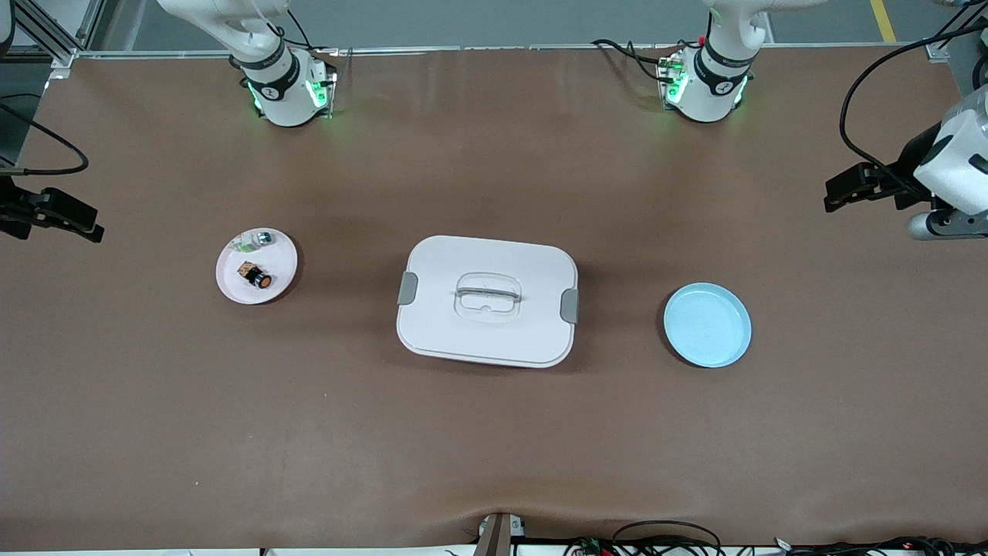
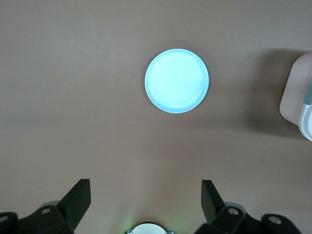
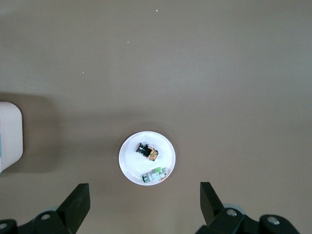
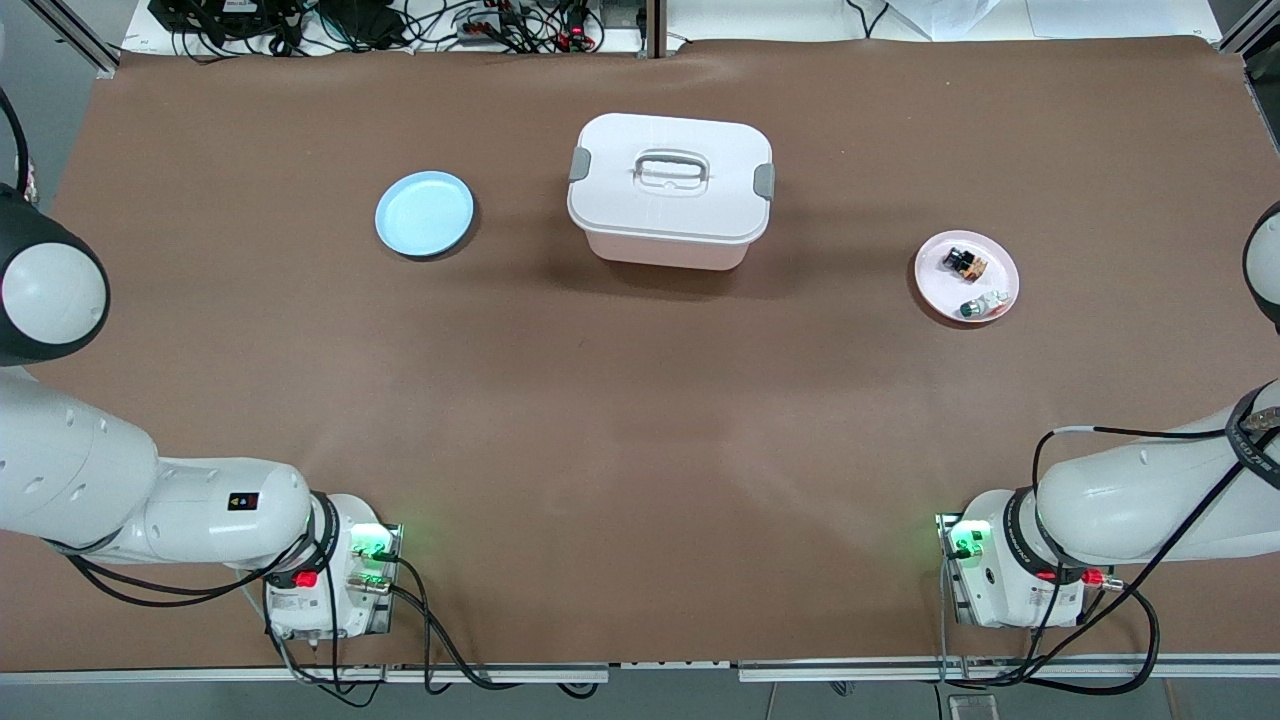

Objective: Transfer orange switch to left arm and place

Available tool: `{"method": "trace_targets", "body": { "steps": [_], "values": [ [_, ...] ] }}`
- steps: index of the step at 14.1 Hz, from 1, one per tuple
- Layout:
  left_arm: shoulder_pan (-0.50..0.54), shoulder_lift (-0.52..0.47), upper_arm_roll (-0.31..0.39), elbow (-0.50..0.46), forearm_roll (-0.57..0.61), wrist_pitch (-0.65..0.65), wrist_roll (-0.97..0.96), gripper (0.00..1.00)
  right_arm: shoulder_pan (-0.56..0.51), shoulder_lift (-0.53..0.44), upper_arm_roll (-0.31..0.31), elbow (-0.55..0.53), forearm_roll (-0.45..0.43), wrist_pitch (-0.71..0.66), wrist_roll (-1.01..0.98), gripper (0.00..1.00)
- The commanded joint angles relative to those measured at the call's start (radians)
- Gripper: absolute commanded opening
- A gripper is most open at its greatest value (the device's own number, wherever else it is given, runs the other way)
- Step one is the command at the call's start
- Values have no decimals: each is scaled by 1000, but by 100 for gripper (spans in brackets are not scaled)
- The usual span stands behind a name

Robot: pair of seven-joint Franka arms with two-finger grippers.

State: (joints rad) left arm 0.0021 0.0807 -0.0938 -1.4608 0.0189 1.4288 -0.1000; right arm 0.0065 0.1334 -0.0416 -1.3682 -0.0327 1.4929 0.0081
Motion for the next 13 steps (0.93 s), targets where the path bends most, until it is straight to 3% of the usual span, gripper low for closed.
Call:
{"method": "trace_targets", "body": {
  "steps": [1,13],
  "values": [
    [-10,8,-6,22,15,-5,6,100,-11,2,9,11,10,-6,-5,100],
    [3,11,-6,20,13,-5,6,100,-7,2,11,12,8,-6,-5,100]
  ]
}}
